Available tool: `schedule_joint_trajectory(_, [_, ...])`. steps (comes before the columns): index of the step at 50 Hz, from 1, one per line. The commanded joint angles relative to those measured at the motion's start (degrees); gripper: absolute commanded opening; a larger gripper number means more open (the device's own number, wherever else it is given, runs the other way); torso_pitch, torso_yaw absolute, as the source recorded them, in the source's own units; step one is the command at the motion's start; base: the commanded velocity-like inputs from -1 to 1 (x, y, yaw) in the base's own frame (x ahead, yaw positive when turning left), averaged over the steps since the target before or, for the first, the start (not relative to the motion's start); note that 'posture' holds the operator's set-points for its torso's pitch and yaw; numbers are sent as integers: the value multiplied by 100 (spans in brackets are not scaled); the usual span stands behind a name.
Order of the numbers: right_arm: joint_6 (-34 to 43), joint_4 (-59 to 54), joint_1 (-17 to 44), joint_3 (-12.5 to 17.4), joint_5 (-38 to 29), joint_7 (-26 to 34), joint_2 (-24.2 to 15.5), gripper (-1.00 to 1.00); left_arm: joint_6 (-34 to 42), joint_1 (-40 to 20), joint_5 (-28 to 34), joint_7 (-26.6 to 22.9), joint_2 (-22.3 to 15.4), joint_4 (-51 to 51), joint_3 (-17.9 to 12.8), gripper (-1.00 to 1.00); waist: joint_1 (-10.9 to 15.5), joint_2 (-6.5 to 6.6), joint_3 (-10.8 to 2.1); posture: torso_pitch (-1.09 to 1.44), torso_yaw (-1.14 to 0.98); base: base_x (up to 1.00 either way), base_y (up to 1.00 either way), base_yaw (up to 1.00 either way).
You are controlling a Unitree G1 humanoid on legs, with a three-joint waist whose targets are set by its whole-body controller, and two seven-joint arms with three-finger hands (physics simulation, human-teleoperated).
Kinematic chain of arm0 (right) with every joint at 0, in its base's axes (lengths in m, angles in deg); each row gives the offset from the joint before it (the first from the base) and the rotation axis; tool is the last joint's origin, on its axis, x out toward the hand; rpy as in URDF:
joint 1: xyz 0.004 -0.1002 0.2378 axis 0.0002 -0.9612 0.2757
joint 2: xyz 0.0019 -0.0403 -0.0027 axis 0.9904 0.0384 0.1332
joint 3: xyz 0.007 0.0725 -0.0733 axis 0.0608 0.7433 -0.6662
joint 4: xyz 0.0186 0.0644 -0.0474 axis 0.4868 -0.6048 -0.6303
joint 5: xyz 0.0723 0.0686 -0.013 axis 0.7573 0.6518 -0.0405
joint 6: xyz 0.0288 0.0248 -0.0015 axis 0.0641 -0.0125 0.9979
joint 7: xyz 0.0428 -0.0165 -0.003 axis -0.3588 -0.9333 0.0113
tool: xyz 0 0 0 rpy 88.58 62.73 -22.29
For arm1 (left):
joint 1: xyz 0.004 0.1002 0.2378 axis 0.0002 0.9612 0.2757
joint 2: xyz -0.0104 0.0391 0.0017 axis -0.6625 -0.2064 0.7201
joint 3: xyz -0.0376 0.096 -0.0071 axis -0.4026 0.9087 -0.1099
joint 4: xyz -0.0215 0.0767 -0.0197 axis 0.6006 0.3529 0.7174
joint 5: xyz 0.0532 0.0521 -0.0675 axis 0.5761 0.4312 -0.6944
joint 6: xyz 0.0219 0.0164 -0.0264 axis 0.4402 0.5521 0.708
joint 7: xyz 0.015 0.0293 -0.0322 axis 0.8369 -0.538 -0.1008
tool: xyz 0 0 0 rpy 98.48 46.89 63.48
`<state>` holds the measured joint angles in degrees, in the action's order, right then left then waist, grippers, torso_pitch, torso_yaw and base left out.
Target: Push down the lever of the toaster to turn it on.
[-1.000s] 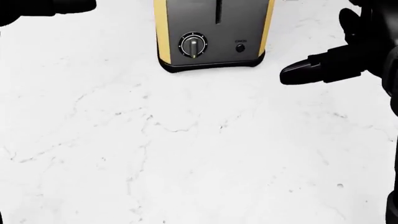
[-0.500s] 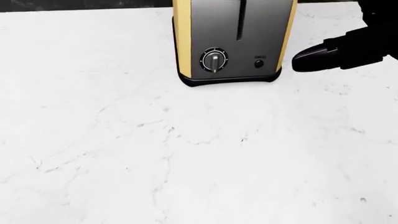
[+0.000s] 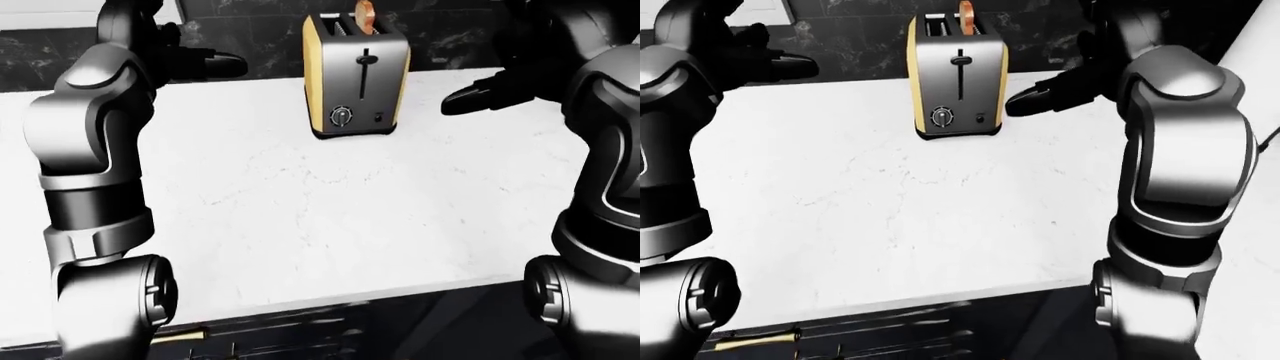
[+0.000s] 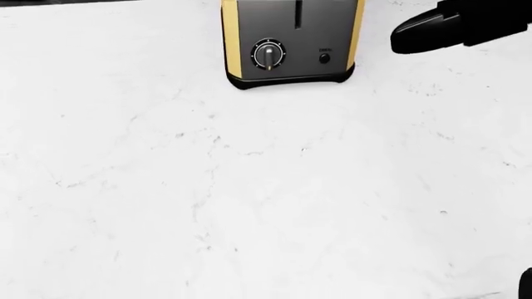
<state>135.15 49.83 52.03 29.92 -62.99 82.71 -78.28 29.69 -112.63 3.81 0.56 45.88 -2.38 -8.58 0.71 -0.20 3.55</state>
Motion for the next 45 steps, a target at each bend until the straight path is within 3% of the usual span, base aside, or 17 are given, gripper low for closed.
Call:
schedule_joint_trajectory(1, [-180,23,197,28,-145,23,-52,100,-137,-188,56,-2,-54,-112,-27,100,-8,7,-160,-1,0,0,0,0])
schedule_joint_trajectory(22, [-617,-605,483,-88,-568,219,415,100,-82,-179,216,-67,12,-178,-15,100,-52,106,-869,-22,0,0,0,0])
schedule_joint_trajectory(41, [-1614,-2328,1335,-299,-445,-70,1062,100,-72,-228,282,-106,27,-174,-30,100,-95,161,-1723,-41,0,0,0,0])
schedule_joint_trajectory(45, [-1872,-2721,1455,-342,-434,-131,1179,100,-103,-224,295,-97,13,-173,-35,100,-96,178,-1851,-41,0,0,0,0])
